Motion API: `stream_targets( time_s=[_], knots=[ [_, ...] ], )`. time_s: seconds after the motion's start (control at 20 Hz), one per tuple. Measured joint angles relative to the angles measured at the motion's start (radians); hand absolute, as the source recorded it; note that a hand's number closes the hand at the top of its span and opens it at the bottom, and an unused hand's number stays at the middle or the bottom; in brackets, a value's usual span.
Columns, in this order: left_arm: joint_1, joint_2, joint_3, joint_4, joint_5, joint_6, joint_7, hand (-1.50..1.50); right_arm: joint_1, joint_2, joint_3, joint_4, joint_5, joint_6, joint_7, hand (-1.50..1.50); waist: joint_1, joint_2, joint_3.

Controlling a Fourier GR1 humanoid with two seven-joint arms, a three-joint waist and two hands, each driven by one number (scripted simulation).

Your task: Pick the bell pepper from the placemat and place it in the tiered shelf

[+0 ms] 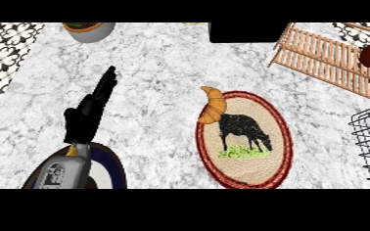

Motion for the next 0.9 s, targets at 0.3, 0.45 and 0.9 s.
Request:
stream_targets(
  time_s=[0.3, 0.45, 0.9],
  knots=[
    [0.023, -0.007, 0.003, 0.01, -0.012, 0.018, -0.026, 0.0, 0.103, -0.052, -0.096, -0.219, -0.006, 0.156, 0.19, -1.5, -0.022, -0.006, -0.001],
    [0.027, -0.007, 0.008, 0.01, -0.014, 0.026, -0.022, 0.0, 0.204, -0.066, -0.156, -0.339, -0.043, 0.268, 0.261, -1.5, -0.036, -0.009, -0.001],
    [0.064, 0.003, 0.023, -0.01, -0.006, 0.026, -0.03, 0.0, 0.541, -0.073, -0.452, -0.692, -0.331, 0.608, 0.304, -1.5, -0.064, -0.014, 0.001]
  ],
)
